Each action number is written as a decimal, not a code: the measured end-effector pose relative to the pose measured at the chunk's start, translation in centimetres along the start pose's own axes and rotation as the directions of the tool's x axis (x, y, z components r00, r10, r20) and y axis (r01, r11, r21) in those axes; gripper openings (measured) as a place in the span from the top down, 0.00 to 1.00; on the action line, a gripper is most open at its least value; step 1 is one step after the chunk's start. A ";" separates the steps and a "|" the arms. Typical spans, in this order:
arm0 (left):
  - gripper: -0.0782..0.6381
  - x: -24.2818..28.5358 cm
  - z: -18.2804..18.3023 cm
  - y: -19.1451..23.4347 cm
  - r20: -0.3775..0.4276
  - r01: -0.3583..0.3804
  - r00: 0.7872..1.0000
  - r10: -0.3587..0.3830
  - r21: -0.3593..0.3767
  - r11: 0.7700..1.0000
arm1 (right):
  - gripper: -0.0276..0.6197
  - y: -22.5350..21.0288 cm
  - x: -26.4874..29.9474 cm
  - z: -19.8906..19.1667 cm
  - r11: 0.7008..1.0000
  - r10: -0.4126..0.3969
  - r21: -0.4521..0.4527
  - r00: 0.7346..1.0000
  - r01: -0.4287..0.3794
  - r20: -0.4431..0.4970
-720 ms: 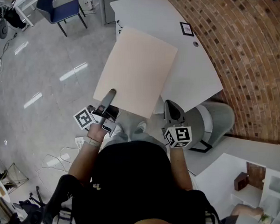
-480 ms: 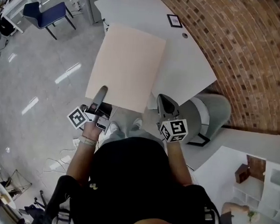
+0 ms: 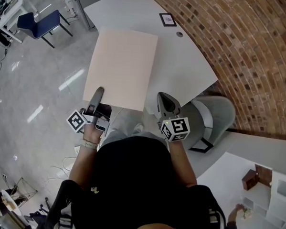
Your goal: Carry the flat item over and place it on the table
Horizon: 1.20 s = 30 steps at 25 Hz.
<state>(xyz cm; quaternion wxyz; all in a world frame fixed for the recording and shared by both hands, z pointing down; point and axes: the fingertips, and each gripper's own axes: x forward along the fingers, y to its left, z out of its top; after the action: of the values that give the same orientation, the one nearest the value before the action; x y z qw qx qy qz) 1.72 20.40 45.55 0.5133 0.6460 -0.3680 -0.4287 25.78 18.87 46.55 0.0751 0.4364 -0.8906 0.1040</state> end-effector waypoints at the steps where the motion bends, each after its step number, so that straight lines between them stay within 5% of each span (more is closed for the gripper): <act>1: 0.49 0.5 -0.3 0.1 0.005 -0.001 1.000 0.001 -0.003 1.000 | 0.94 -0.6 0.2 0.0 1.000 0.008 0.002 1.000 -0.008 0.004; 13: 0.49 4.9 0.8 2.8 0.045 -0.041 0.998 0.042 -0.032 0.999 | 0.94 -4.3 4.5 -0.1 0.999 0.033 0.014 0.999 -0.033 -0.030; 30: 0.49 15.9 13.6 7.2 -0.059 -0.038 0.998 0.035 -0.060 0.997 | 0.94 -5.6 20.7 3.0 0.998 -0.053 0.018 0.995 0.054 -0.079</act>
<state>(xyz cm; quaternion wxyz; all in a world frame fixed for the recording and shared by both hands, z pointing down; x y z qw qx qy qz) -5.45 -0.34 48.32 0.5511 0.6354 -0.3513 -0.4114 17.46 -0.99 48.95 0.1086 0.4564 -0.8738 0.1281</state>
